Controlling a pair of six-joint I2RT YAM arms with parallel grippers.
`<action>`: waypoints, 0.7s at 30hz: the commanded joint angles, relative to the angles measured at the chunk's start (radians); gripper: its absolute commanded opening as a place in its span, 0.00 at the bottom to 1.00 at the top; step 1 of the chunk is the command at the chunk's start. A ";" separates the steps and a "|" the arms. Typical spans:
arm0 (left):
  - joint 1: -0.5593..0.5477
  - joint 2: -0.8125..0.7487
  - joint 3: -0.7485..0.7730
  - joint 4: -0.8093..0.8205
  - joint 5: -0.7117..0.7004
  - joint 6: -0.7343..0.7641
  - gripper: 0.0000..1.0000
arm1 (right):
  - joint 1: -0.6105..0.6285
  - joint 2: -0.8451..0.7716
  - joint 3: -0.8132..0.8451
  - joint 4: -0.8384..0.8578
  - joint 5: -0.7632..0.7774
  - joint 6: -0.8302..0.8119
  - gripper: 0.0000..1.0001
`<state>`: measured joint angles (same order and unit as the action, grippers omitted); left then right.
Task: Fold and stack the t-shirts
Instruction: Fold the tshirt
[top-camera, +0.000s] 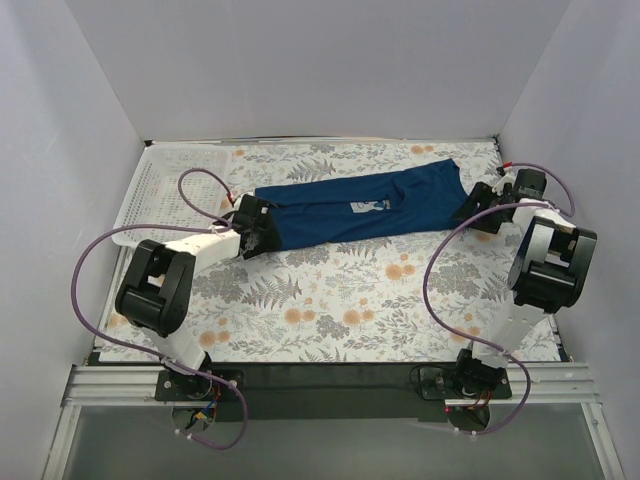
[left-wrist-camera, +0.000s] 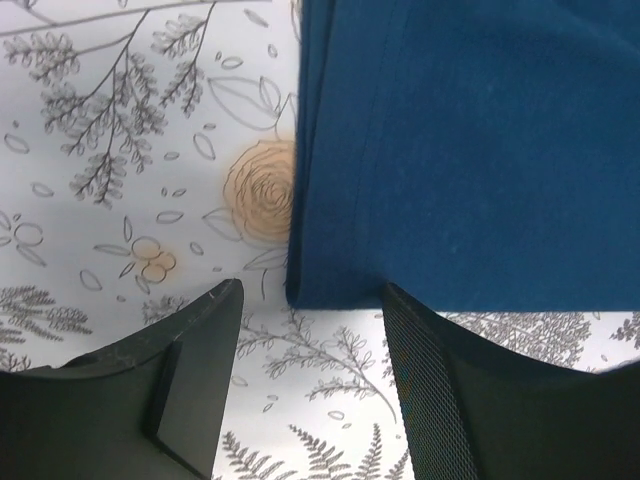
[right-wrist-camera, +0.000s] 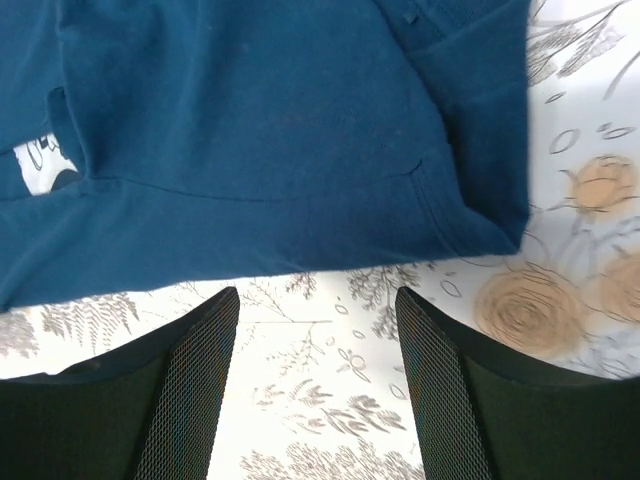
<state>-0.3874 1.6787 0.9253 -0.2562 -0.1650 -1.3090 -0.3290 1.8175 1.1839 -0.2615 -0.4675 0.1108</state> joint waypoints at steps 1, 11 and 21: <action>-0.001 0.029 0.046 0.031 -0.024 0.008 0.54 | 0.010 0.081 0.054 0.031 -0.010 0.102 0.60; -0.001 0.118 0.099 0.025 -0.027 0.030 0.52 | 0.044 0.206 0.149 0.033 0.013 0.161 0.51; 0.001 0.075 0.044 0.017 -0.010 0.024 0.00 | 0.041 0.210 0.129 0.031 0.012 0.133 0.11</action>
<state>-0.3870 1.7824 1.0035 -0.2001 -0.1757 -1.2881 -0.2893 2.0243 1.3090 -0.2356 -0.4622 0.2565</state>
